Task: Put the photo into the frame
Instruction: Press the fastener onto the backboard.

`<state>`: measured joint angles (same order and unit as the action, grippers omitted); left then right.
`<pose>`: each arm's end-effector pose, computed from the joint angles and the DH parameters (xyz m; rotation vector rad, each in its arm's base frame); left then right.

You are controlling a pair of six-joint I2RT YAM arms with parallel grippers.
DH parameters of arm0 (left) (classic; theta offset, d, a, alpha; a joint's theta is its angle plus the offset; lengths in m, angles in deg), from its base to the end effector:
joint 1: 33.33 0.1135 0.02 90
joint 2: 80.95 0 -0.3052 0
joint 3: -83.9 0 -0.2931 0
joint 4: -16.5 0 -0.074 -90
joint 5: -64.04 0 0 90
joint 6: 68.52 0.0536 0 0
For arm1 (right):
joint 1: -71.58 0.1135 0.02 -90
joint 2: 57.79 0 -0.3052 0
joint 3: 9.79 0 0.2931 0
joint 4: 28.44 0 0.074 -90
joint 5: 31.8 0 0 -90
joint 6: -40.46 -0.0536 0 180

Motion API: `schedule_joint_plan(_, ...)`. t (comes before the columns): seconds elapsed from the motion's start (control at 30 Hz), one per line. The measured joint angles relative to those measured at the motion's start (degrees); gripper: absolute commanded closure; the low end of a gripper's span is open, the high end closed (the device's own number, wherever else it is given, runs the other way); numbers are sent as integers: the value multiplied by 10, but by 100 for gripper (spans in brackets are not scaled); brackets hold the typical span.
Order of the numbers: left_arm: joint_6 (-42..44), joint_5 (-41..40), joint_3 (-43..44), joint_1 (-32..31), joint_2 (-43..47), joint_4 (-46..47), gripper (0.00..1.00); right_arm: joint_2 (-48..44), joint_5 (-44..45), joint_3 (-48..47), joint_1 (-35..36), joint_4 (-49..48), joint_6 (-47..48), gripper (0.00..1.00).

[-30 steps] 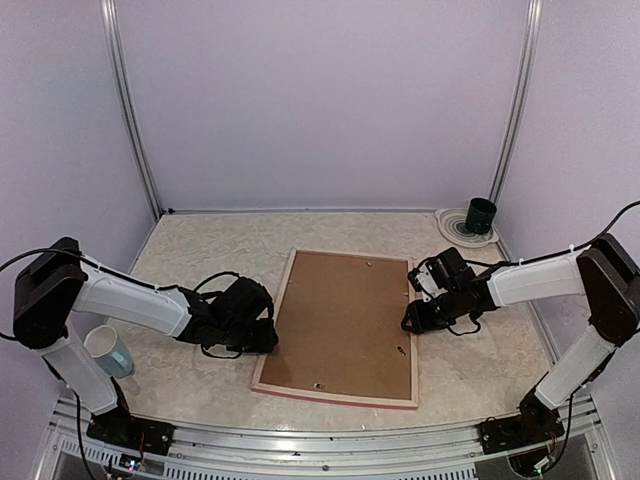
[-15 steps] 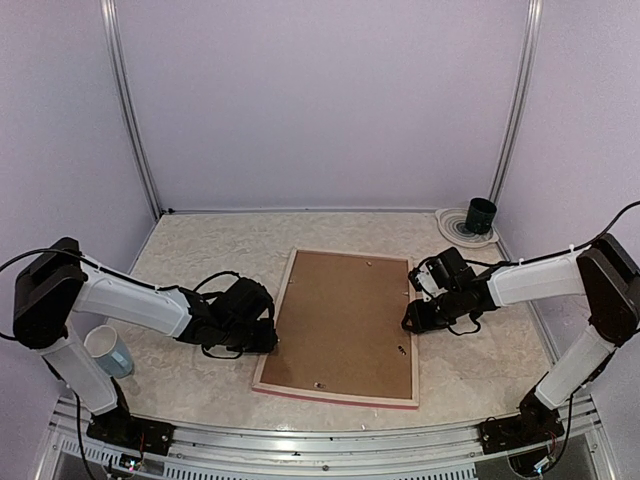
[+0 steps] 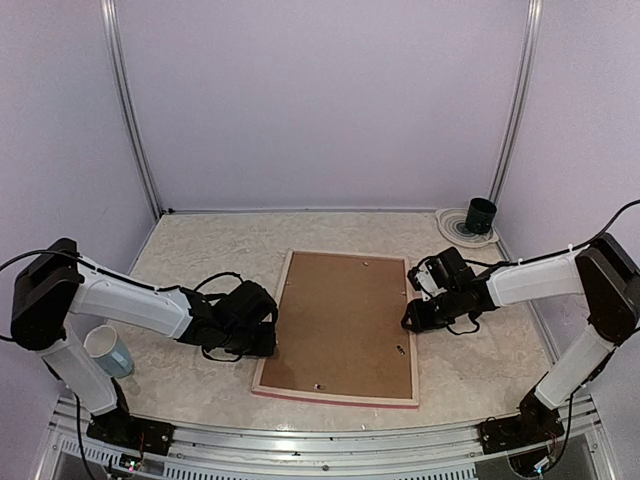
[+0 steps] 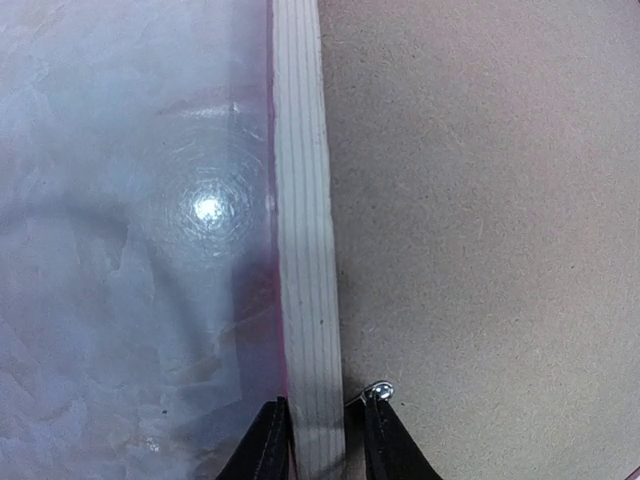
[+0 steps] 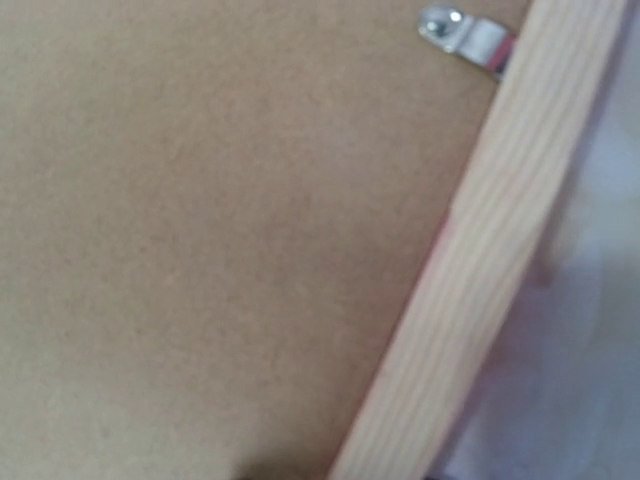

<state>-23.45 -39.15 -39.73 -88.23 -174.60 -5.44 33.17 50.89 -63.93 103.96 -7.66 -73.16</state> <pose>0.2039 -0.2689 0.1321 0.1436 2.5990 -0.3542 0.2733 0.1814 0.1356 -0.2519 2.6431 0.5118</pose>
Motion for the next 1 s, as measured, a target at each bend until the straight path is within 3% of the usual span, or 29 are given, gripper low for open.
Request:
schedule_joint_plan(0.1, 0, -4, 0, -4, 3, -10, 74, 1, 1, 0, 0, -4, -2, 74)
schedule_joint_plan(0.27, -1, -14, 1, -8, 3, -15, 75, 4, 0, -2, -2, -7, -7, 77)
schedule_joint_plan(0.43, -3, -25, 2, -13, 3, -19, 68, 14, 3, -11, -3, -12, -16, 86)
schedule_joint_plan(0.63, -11, -28, 4, -15, 3, -27, 62, 18, 5, -12, -3, -21, -18, 87)
schedule_joint_plan(1.0, -11, -32, 16, -18, 3, -58, 70, 25, 7, -18, -3, -26, -24, 86)
